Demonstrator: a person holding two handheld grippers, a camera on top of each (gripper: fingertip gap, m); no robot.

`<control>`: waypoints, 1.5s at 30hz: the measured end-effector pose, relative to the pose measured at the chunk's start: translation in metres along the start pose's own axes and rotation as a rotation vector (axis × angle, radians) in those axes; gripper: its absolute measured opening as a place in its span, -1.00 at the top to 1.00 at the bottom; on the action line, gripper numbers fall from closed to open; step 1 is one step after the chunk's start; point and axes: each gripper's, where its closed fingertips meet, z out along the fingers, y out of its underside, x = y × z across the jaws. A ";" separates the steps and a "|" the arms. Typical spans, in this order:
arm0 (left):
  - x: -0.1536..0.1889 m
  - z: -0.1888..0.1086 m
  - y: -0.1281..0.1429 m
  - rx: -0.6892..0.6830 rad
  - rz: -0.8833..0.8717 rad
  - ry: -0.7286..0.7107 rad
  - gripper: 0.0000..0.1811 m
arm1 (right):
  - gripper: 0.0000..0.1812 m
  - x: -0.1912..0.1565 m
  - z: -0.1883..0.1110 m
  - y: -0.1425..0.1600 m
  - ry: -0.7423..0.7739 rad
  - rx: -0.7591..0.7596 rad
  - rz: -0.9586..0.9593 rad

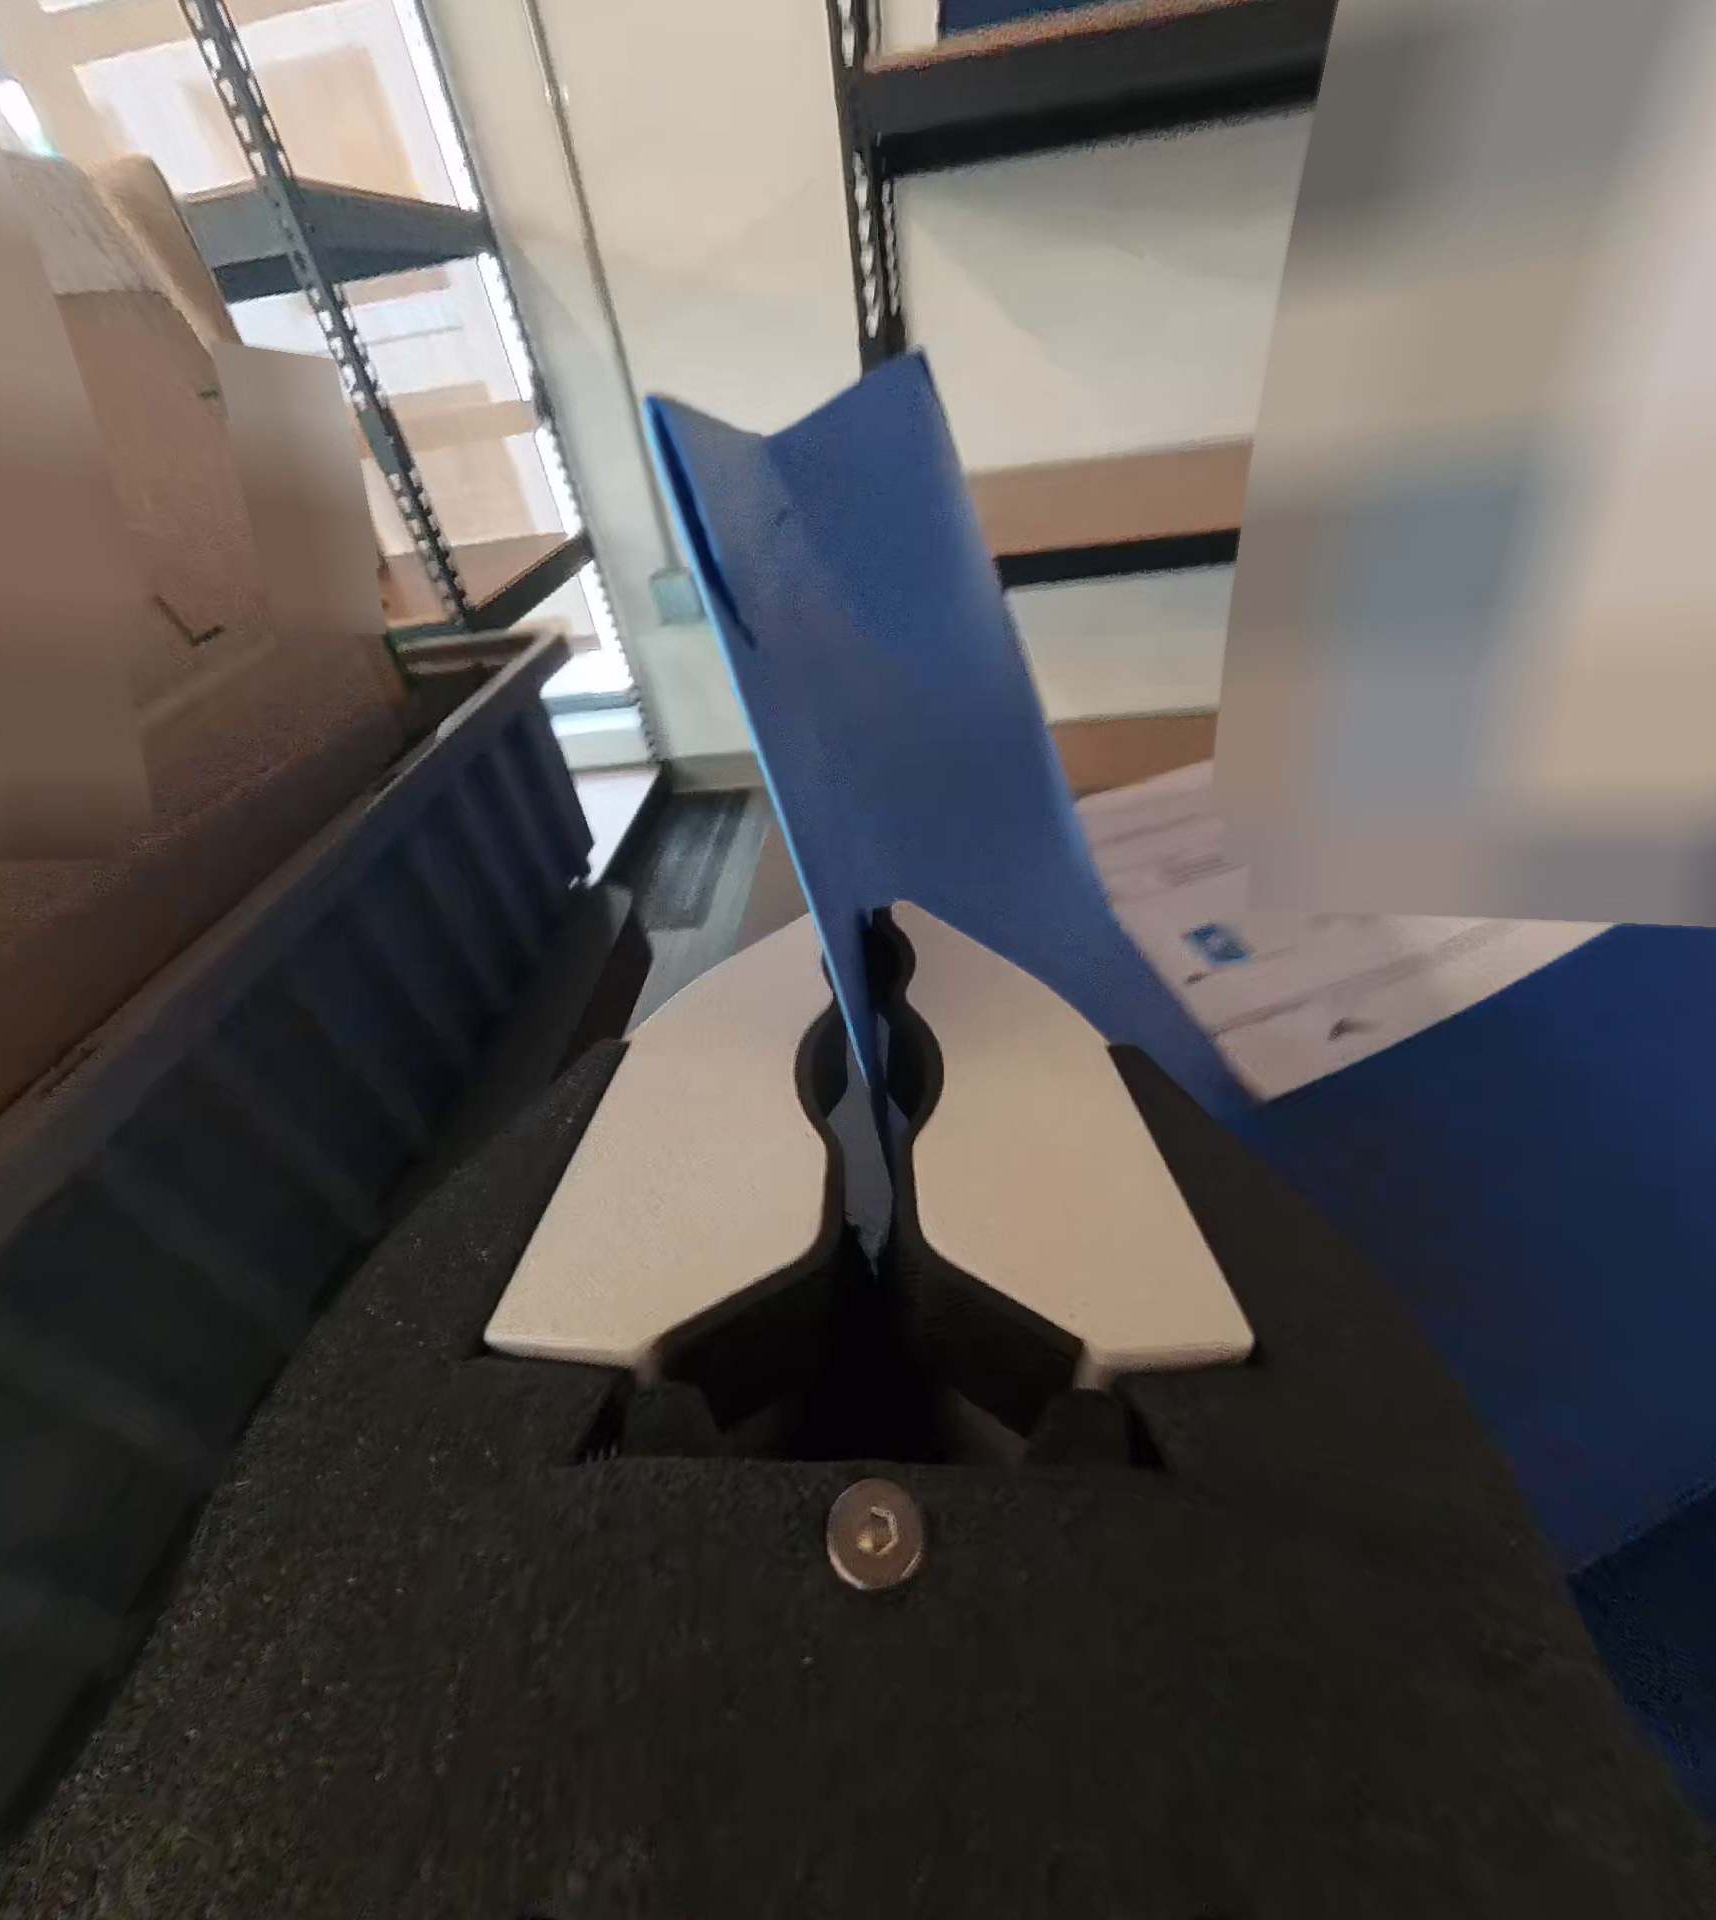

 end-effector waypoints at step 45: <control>-0.035 -0.070 0.164 0.173 -1.467 -0.273 0.84 | 0.98 -0.040 -0.058 0.008 0.008 0.032 -0.021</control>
